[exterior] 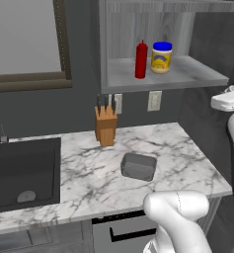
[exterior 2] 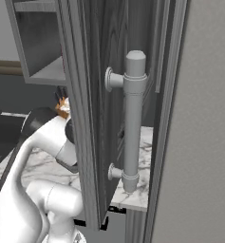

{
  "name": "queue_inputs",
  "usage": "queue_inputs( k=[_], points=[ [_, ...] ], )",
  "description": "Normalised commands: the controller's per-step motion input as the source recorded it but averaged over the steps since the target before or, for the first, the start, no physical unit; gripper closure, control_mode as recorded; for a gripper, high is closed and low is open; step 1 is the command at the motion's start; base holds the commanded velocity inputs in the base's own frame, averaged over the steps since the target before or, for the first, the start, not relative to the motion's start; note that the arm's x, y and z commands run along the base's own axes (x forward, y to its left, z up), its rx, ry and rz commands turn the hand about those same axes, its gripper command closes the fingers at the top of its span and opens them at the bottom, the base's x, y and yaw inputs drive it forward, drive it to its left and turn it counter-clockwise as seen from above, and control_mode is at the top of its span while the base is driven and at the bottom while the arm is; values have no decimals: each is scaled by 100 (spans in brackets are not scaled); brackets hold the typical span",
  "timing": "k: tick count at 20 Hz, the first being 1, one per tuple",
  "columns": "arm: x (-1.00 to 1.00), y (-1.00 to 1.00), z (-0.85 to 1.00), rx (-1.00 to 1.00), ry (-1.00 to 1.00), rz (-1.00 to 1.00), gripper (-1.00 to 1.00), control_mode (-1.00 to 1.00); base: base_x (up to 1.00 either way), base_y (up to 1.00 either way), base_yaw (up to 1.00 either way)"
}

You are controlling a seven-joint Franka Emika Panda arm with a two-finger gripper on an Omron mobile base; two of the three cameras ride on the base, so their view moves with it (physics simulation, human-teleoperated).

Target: There are various items on the counter. Only move the condiments/shakers into the cabinet.

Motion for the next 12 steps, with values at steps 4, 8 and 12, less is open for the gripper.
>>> queue_inputs(
  k=[4, 8, 12],
  points=[
    [10, 2, 46, -3, 0, 1, 100, -100, 0, 0, 0],
    [28, 1, 4, 0, -2, -4, 100, -100, 0, 0, 0],
    [28, 11, 0, 0, -9, -9, 100, -100, 0, 0, 0]
  ],
)
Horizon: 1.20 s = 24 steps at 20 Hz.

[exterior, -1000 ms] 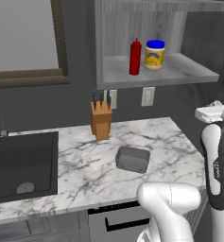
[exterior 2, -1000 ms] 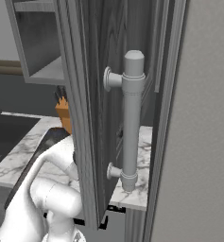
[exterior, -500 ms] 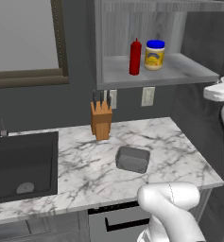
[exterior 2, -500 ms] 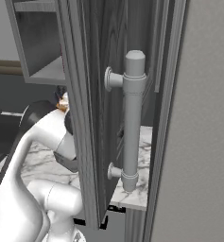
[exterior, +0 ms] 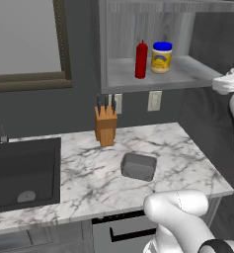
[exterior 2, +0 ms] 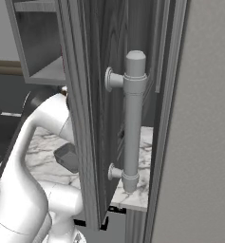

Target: There are various items on the counter. Only move the condiments/shakers into the cabinet.

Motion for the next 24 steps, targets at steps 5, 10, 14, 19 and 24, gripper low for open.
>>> queue_inputs(
  k=[5, 10, 14, 19, 24],
  points=[
    [35, 30, 0, 0, -7, -15, 100, -100, 0, 0, 0],
    [48, 18, 7, 0, -1, -12, 100, -100, 0, 0, 0],
    [55, 2, 21, 3, 15, -5, 100, -100, 0, 0, 0],
    [60, 0, 15, 4, 25, -4, 100, -100, 0, 0, 0],
    [29, 0, 3, 1, 11, -1, 100, -100, 0, 0, 0]
  ],
)
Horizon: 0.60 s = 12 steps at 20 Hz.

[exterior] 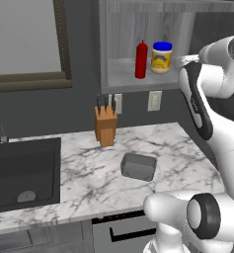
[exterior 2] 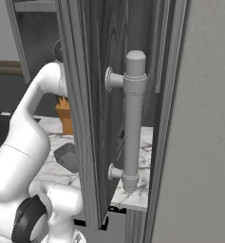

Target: There are various items on the counter. Only move the condiments/shakers into the cabinet.

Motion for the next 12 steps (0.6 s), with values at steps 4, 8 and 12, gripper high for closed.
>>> queue_inputs(
  k=[4, 8, 12],
  points=[
    [0, 0, -5, 3, 0, 0, 100, -100, 0, 0, 0],
    [14, -4, -4, 3, 0, 0, 100, -100, 0, 0, 0],
    [31, -4, 0, 0, 0, 0, 100, -100, 0, 0, 0]
  ],
)
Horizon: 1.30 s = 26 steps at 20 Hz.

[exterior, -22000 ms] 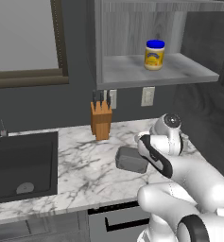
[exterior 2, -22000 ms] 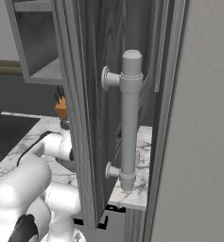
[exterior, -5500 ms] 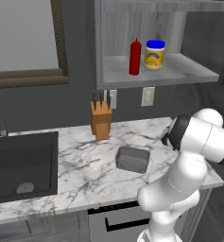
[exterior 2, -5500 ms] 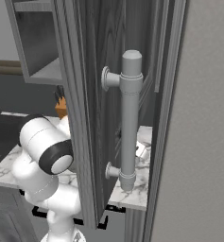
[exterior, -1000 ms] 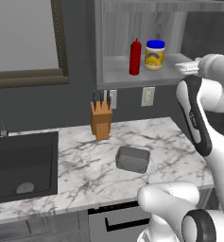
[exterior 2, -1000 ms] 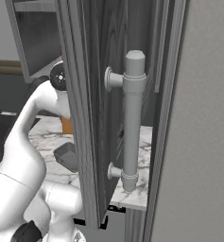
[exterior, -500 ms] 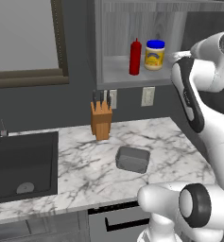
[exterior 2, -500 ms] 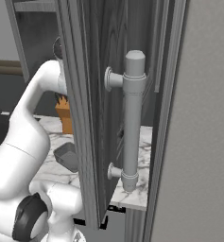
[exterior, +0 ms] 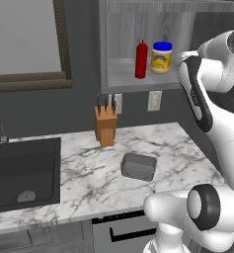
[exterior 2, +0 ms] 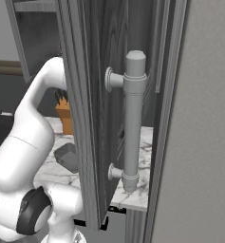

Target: There are various items on the counter. Only move the condiments/shakers into the cabinet.

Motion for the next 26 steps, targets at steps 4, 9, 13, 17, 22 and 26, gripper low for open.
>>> queue_inputs(
  k=[4, 9, 13, 17, 22, 26],
  points=[
    [41, -2, -3, 0, 0, 0, 100, -100, 0, 0, 0],
    [30, 0, -18, 0, 0, 0, 100, -100, 0, 0, 0],
    [23, -3, -34, 0, 0, 0, 100, -100, 0, 0, 0],
    [28, -8, -15, 1, 0, 0, 100, -100, 0, 0, 0],
    [39, -9, -8, 7, 0, 0, 100, -100, 0, 0, 0],
    [41, -11, -16, 10, 0, 0, 100, -100, 0, 0, 0]
  ],
)
